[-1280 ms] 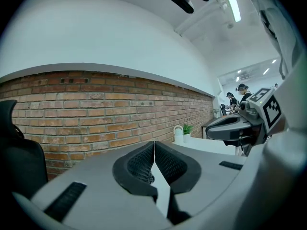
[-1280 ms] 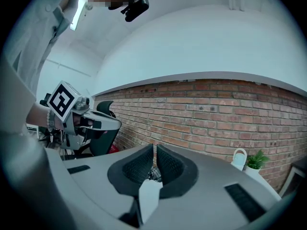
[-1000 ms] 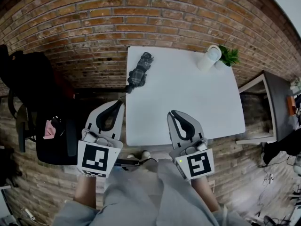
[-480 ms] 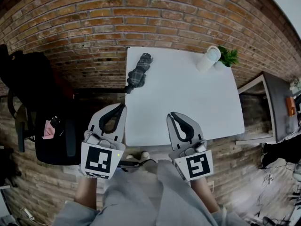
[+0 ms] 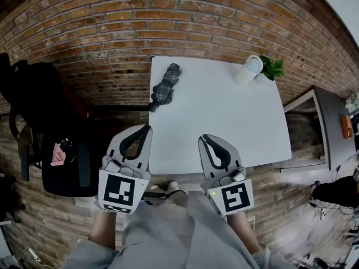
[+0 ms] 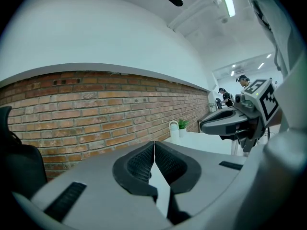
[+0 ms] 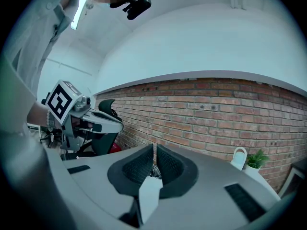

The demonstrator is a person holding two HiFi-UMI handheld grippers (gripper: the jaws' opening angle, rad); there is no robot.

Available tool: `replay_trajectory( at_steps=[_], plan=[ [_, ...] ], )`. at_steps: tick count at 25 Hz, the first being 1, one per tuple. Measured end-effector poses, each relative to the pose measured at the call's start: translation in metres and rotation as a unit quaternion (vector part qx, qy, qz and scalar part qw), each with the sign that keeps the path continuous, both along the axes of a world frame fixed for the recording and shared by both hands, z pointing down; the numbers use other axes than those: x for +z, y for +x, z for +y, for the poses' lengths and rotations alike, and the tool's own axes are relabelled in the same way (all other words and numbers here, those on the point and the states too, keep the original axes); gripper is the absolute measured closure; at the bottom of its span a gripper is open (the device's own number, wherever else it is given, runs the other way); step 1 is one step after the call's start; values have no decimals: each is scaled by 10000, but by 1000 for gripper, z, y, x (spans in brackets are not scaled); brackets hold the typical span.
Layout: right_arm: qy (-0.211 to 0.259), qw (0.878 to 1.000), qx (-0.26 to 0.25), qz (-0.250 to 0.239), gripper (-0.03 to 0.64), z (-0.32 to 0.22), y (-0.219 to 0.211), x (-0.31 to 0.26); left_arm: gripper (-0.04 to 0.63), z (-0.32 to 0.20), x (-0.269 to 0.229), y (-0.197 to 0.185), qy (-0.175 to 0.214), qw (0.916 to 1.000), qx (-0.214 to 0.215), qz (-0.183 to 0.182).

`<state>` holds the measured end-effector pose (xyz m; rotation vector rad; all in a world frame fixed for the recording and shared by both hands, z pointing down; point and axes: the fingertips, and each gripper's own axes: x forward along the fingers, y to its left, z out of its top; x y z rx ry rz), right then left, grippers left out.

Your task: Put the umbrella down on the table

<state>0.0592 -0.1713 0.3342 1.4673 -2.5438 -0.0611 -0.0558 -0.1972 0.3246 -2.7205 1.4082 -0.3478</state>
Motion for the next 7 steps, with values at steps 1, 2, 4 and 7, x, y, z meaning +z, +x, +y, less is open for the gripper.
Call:
replay_trajectory(
  at_steps=[1, 2, 4, 7],
  plan=[
    [-33, 10000, -10, 31, 565, 1, 0, 1, 572, 0, 0, 0, 4, 10000, -6, -8],
    [-21, 10000, -14, 32, 565, 1, 1, 1, 572, 0, 0, 1, 7, 10000, -9, -13],
    [55, 10000, -15, -6, 565, -1, 1, -2, 572, 0, 0, 1, -2, 10000, -10, -12],
    [18, 10000, -49, 20, 565, 0, 1, -2, 572, 0, 0, 2, -35, 10000, 1, -17]
  ],
)
